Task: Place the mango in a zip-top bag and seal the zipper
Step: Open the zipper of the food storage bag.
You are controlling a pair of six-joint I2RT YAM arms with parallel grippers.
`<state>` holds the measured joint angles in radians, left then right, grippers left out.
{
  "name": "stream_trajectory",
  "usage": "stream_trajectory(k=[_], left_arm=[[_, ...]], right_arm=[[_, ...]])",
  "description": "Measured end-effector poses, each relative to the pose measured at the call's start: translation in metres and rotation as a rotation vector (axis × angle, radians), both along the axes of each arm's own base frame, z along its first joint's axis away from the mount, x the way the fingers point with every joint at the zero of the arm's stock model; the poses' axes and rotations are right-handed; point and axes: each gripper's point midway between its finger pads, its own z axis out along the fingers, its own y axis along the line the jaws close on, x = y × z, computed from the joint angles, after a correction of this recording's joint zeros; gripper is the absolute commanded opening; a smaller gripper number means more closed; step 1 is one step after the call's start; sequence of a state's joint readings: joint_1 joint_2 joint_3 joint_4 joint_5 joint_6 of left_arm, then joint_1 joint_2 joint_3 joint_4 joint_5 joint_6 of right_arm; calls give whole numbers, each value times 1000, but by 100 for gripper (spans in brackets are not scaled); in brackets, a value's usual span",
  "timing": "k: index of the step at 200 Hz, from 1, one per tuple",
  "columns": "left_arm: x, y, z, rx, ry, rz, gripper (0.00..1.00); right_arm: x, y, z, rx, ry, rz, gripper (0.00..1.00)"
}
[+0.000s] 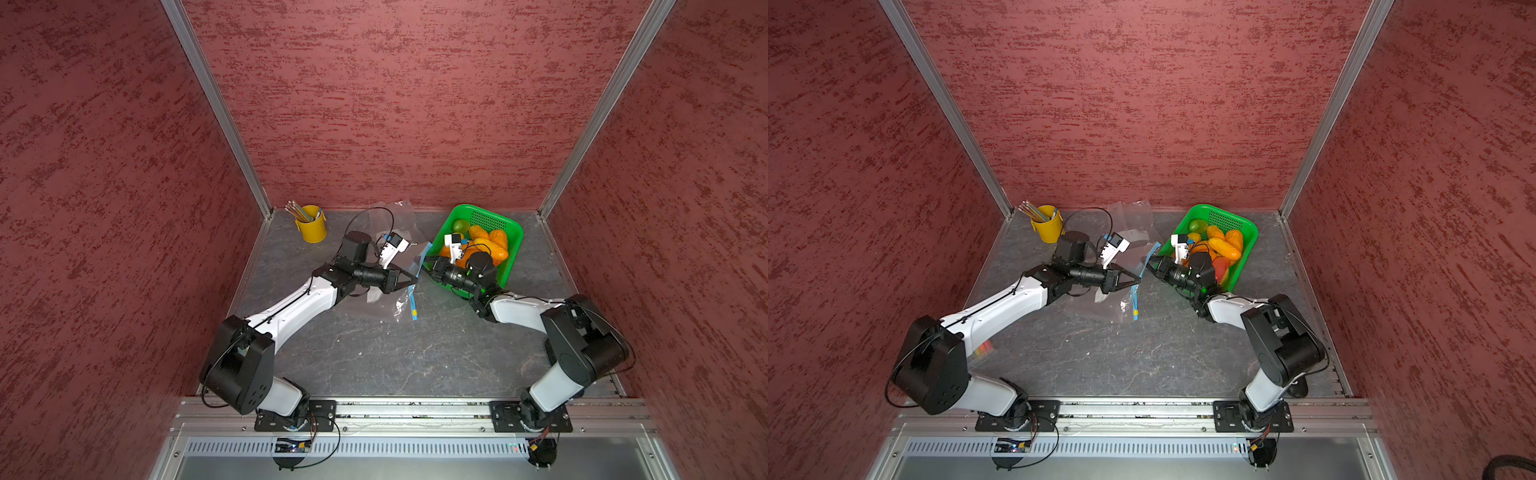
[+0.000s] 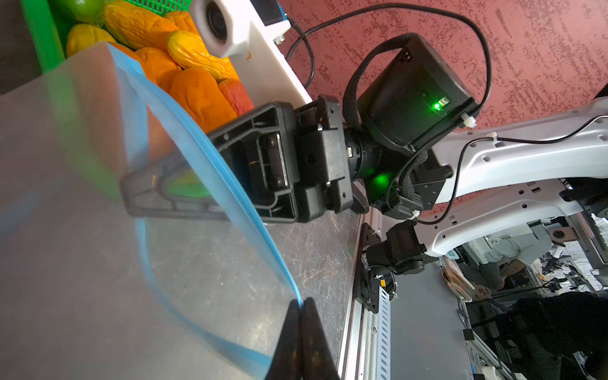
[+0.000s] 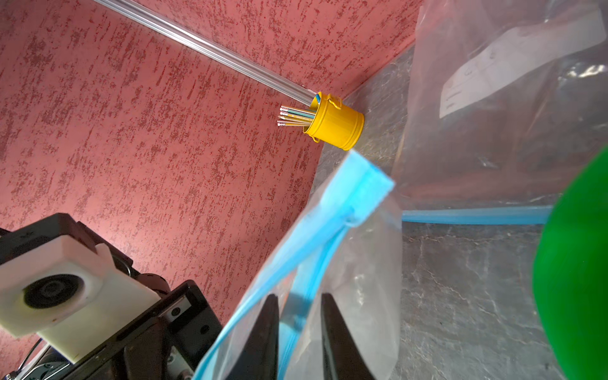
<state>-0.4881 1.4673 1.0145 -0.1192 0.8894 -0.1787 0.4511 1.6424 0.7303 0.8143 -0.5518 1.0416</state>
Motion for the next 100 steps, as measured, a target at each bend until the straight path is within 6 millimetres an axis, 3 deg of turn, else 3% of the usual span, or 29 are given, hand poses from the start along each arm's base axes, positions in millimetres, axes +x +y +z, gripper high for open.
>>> stream_trajectory(k=[4,53,100], left_arm=[[0,1,-1,1,3,2,0],[9,18,-11,23,17,65,0],[30,41,-27,114,32,215,0]], right_arm=[[0,0,-1,-4,1,-3,0],[0,-11,-27,-123,72,-55,0],[-19,-22,-24,-237,61,-32,0]])
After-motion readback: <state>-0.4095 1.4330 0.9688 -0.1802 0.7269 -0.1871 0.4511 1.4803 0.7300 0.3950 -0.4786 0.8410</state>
